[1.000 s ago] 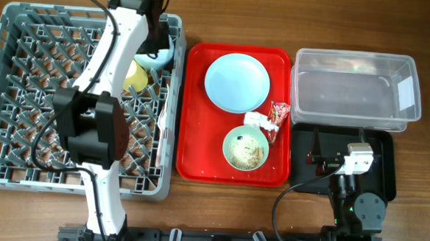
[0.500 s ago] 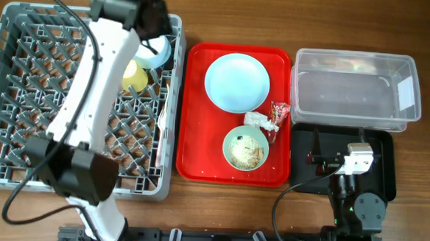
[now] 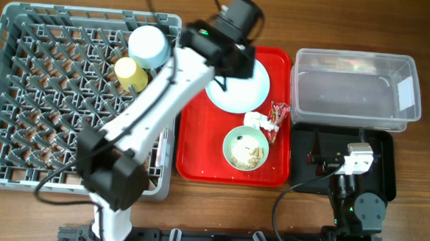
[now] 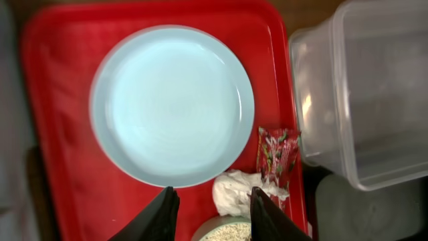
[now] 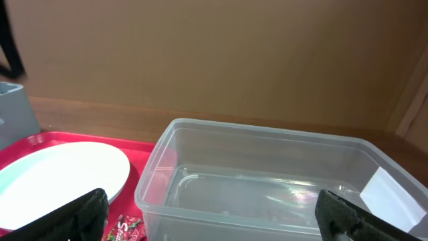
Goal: Sort waste into correct bins and load items into the dishwasher rack
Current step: 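Reach the left gripper to the white plate's edge and grasp it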
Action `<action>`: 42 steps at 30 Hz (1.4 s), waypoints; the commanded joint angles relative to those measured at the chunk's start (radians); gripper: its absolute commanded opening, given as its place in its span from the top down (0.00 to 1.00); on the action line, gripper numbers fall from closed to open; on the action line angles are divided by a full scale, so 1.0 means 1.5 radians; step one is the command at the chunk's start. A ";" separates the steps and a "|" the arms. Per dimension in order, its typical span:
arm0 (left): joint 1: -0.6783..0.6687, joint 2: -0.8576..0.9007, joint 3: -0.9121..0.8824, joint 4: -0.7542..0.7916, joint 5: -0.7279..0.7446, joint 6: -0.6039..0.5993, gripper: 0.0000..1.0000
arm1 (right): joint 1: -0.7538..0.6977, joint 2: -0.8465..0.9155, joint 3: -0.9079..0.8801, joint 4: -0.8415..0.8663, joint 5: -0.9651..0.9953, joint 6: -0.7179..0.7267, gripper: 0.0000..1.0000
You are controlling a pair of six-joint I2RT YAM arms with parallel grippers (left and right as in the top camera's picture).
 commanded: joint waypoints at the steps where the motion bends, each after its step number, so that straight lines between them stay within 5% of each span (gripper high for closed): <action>1: -0.014 0.057 -0.012 -0.002 -0.031 -0.032 0.66 | -0.003 0.000 -0.001 0.003 -0.005 -0.004 0.00; 6: 0.005 0.082 -0.012 -0.039 -0.128 -0.085 0.68 | -0.003 0.000 -0.001 0.003 -0.006 -0.004 0.00; 11: 0.040 0.093 -0.048 -0.031 -0.122 -0.086 0.69 | -0.003 0.000 -0.001 0.003 -0.006 -0.004 0.00; 14: 0.050 0.093 -0.089 0.010 -0.045 -0.061 0.78 | -0.003 0.000 -0.001 0.003 -0.006 -0.004 0.00; 17: 0.049 0.093 -0.105 0.081 0.113 0.014 0.78 | -0.003 0.000 -0.001 0.003 -0.005 -0.004 0.00; 20: 0.031 0.093 -0.105 0.141 0.162 0.017 0.76 | -0.003 0.000 -0.001 0.003 -0.006 -0.004 0.00; 30: -0.070 0.105 -0.107 0.244 0.024 0.004 0.73 | -0.003 0.000 -0.001 0.003 -0.006 -0.004 0.00; 42: -0.090 0.168 -0.107 0.264 -0.024 0.004 0.73 | -0.003 0.000 -0.001 0.003 -0.006 -0.004 0.00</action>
